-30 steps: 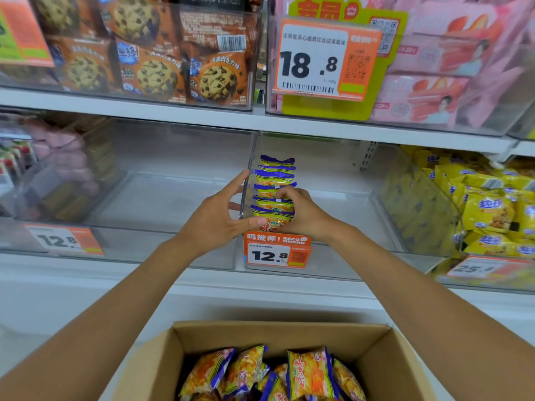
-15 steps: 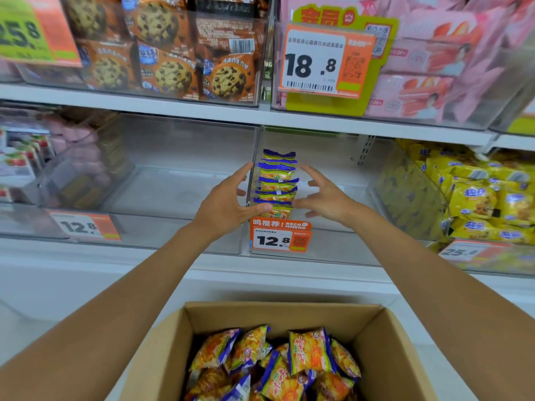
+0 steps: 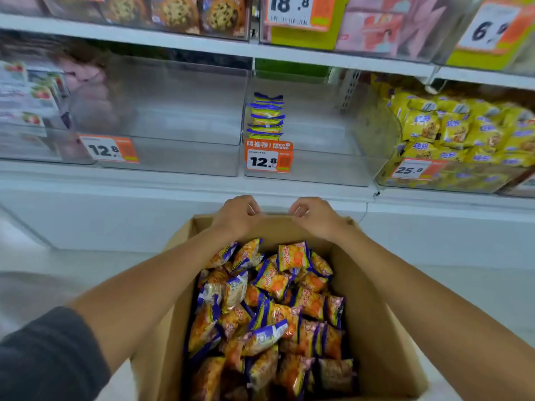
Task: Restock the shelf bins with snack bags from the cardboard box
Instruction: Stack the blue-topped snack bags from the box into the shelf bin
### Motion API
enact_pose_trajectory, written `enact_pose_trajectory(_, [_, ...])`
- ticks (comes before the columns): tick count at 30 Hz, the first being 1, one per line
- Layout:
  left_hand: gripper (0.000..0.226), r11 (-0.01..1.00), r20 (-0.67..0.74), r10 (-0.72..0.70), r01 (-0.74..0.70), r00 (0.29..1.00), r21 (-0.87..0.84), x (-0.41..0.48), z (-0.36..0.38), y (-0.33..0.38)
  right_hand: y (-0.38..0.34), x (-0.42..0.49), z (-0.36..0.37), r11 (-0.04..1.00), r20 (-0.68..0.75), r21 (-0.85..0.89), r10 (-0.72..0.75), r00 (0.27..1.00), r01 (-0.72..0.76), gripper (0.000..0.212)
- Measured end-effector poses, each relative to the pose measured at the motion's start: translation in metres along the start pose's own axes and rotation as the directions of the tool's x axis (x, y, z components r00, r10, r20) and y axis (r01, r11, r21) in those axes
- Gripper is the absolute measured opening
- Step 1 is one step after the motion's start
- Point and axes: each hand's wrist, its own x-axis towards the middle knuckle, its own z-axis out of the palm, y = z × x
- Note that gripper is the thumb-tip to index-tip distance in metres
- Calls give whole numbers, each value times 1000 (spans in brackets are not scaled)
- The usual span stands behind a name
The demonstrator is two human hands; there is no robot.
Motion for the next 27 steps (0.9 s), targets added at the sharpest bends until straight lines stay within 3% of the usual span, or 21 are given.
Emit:
enact_pose_trajectory(3, [17, 990, 109, -136, 138, 985, -8, -18, 23, -40, 32, -17, 42, 993, 221, -16, 116, 968, -116, 26])
enact_pose_trajectory(7, [24, 964, 143, -264, 260, 954, 50, -27, 46, -83, 65, -23, 83, 982, 269, -39, 186, 945, -183, 31])
enact_pose_trajectory(12, [59, 924, 375, -302, 173, 876, 342, -45, 74, -106, 74, -27, 121, 985, 396, -17, 165, 903, -172, 30])
enact_pose_trajectory(14, [59, 921, 377, -278, 133, 884, 366, -52, 87, -105, 72, -28, 125, 980, 395, 29, 171, 902, -199, 29])
enact_pose_trajectory(17, [50, 966, 200, -204, 165, 958, 198, -55, 90, -93, 66, -33, 126, 970, 365, 131, 146, 920, -205, 32])
enact_pose_trajectory(19, [50, 948, 165, -308, 317, 937, -31, -52, 81, -77, 54, -39, 125, 932, 388, 282, 106, 915, -228, 52])
enact_pose_trajectory(20, [48, 888, 216, -384, 423, 898, -181, -50, 75, -69, 47, -42, 125, 915, 398, 329, 89, 913, -233, 61])
enact_pose_trajectory(22, [41, 667, 402, -474, 618, 783, -416, -51, 58, -51, 36, -45, 128, 927, 335, 332, 58, 941, -175, 62])
enact_pose_trajectory(23, [46, 600, 457, -478, 659, 750, -454, -50, 50, -46, 34, -44, 128, 940, 258, 313, 53, 965, -135, 56])
enact_pose_trajectory(25, [62, 630, 475, -450, 646, 756, -431, -48, 38, -48, 31, -44, 123, 904, 180, 379, 139, 974, -199, 45])
enact_pose_trajectory(27, [73, 735, 462, -395, 574, 795, -361, -51, 33, -53, 30, -47, 114, 690, 322, 609, 236, 917, -391, 44])
